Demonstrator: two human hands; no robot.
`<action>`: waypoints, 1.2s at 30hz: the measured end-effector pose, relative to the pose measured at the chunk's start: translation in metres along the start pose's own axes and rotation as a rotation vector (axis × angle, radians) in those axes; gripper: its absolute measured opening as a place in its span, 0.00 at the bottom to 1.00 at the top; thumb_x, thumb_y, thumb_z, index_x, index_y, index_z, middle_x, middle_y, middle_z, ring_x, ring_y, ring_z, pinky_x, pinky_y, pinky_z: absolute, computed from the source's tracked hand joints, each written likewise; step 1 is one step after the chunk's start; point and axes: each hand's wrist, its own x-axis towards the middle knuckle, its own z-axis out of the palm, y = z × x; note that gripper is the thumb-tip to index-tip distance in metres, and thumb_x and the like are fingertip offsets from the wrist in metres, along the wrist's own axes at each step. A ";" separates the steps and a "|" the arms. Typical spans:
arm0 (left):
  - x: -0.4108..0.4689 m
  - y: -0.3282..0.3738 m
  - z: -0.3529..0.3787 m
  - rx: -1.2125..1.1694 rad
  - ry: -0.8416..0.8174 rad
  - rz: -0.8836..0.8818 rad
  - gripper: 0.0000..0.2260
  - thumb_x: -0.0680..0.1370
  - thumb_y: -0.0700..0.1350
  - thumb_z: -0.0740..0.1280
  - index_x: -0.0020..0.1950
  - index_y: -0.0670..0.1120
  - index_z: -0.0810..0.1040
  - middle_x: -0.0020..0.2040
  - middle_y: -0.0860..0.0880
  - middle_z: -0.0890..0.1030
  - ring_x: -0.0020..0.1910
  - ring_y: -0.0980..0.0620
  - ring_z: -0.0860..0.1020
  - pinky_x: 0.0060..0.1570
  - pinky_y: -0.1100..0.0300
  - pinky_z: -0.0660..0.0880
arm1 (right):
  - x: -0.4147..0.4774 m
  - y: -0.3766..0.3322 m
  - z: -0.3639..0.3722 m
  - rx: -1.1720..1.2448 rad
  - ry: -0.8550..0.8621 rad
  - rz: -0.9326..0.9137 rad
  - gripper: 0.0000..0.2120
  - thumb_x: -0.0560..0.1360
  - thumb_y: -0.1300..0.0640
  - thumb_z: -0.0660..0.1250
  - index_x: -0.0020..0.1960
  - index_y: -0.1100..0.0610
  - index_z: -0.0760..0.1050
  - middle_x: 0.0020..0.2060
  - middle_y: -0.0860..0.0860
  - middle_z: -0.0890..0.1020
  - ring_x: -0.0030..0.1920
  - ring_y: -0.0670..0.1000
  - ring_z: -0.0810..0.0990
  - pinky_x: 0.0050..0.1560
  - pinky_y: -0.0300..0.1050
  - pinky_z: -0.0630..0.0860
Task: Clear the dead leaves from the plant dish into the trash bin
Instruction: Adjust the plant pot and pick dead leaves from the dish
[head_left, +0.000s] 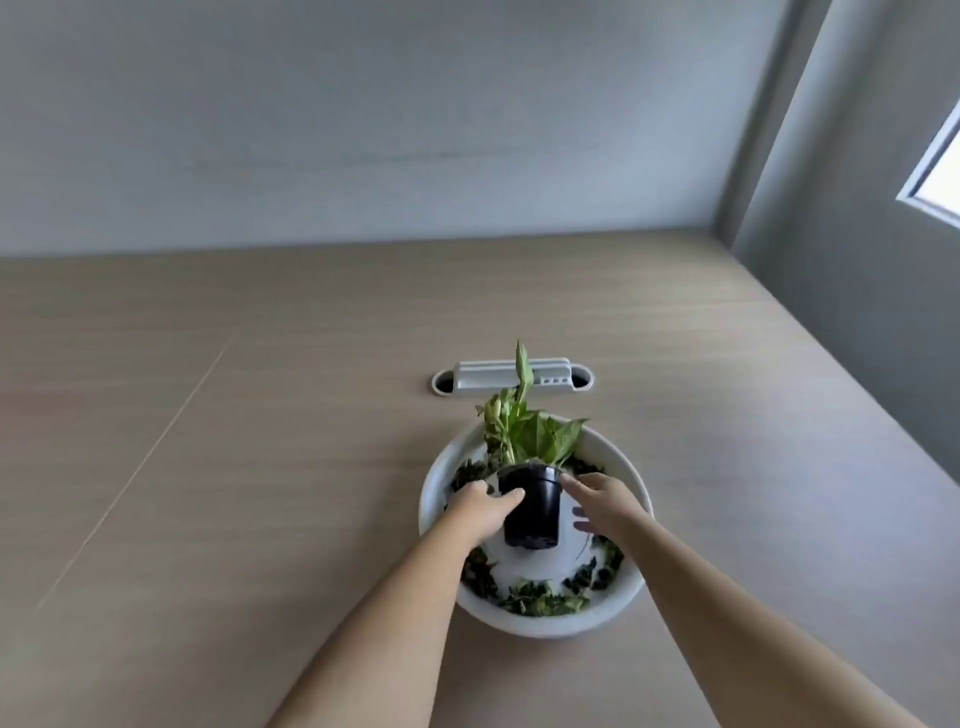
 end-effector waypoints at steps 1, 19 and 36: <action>0.004 -0.003 0.004 -0.035 -0.003 -0.008 0.34 0.75 0.62 0.63 0.73 0.42 0.64 0.72 0.45 0.69 0.68 0.44 0.70 0.67 0.51 0.69 | 0.002 0.003 0.004 0.086 -0.031 0.027 0.26 0.74 0.46 0.66 0.65 0.62 0.71 0.53 0.56 0.79 0.52 0.55 0.81 0.52 0.47 0.80; -0.009 0.002 -0.002 -0.329 0.129 0.223 0.22 0.70 0.43 0.75 0.63 0.46 0.76 0.59 0.47 0.81 0.59 0.48 0.78 0.61 0.53 0.74 | -0.010 -0.016 -0.005 0.187 -0.146 -0.178 0.24 0.68 0.68 0.73 0.62 0.57 0.73 0.59 0.60 0.78 0.58 0.59 0.79 0.63 0.58 0.75; -0.005 -0.030 0.026 -0.368 0.124 0.258 0.26 0.72 0.35 0.71 0.68 0.49 0.73 0.63 0.48 0.80 0.58 0.49 0.81 0.56 0.60 0.74 | -0.010 0.021 0.019 0.139 -0.073 -0.133 0.29 0.66 0.71 0.73 0.62 0.58 0.68 0.64 0.56 0.74 0.60 0.55 0.76 0.60 0.52 0.75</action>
